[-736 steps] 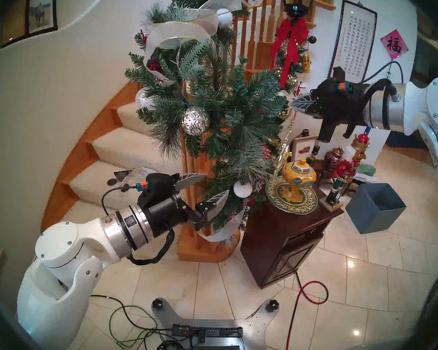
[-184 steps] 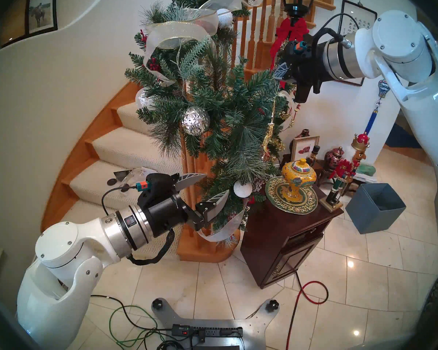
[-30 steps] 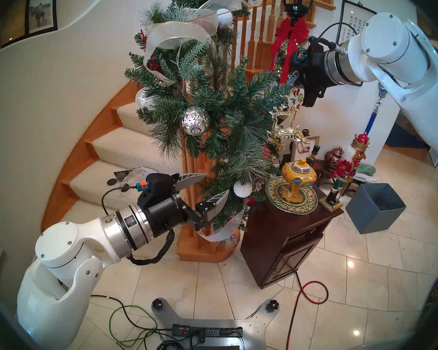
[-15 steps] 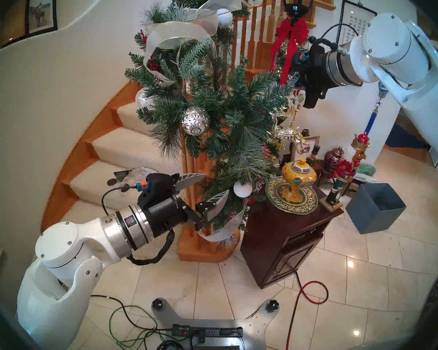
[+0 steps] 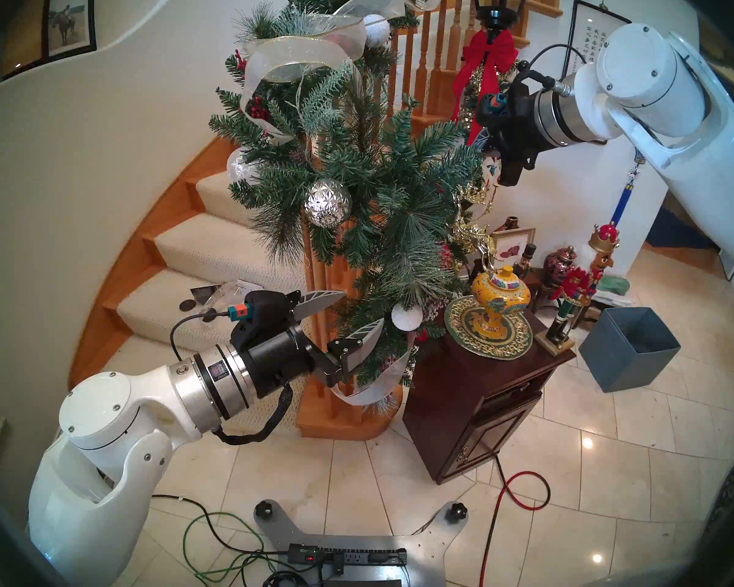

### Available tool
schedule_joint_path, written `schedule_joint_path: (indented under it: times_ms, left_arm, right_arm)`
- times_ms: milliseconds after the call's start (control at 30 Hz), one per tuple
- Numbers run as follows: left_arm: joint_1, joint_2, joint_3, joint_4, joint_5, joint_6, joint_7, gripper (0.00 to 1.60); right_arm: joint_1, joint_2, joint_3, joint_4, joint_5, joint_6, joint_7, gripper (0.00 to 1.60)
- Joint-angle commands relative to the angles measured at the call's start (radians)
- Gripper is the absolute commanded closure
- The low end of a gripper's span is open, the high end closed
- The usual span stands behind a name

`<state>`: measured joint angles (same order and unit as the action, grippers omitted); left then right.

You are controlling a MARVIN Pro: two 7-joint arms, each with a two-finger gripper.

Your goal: Hang the ornament onto the Christmas-tree-style decoration

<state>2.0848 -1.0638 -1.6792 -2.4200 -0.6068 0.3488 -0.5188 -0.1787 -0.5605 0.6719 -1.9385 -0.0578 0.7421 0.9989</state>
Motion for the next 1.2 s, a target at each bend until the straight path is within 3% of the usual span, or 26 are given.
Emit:
schedule_joint_path:
  times_ms: [0,267,833,967,1167]
  left_arm:
    - [-0.001,0.0,-0.001,-0.006,0.0,-0.002,0.0,0.0]
    - [-0.001,0.0,-0.001,-0.006,0.0,-0.002,0.0,0.0]
    - [-0.001,0.0,-0.001,-0.006,0.0,-0.002,0.0,0.0]
    - [-0.001,0.0,-0.001,-0.006,0.0,-0.002,0.0,0.0]
    - [-0.001,0.0,-0.001,-0.006,0.0,-0.002,0.0,0.0]
  right_arm:
    - [-0.001,-0.033,0.02,0.009,0.022,-0.046,-0.021,1.6]
    - [0.016,-0.04,0.019,0.003,0.054,-0.059,0.002,1.6]
    - [0.016,0.029,0.033,-0.044,0.068,-0.041,0.042,1.6]
    - [0.015,0.045,0.04,-0.056,0.071,-0.039,0.049,1.46]
    - [0.015,0.051,0.042,-0.059,0.075,-0.041,0.053,1.49]
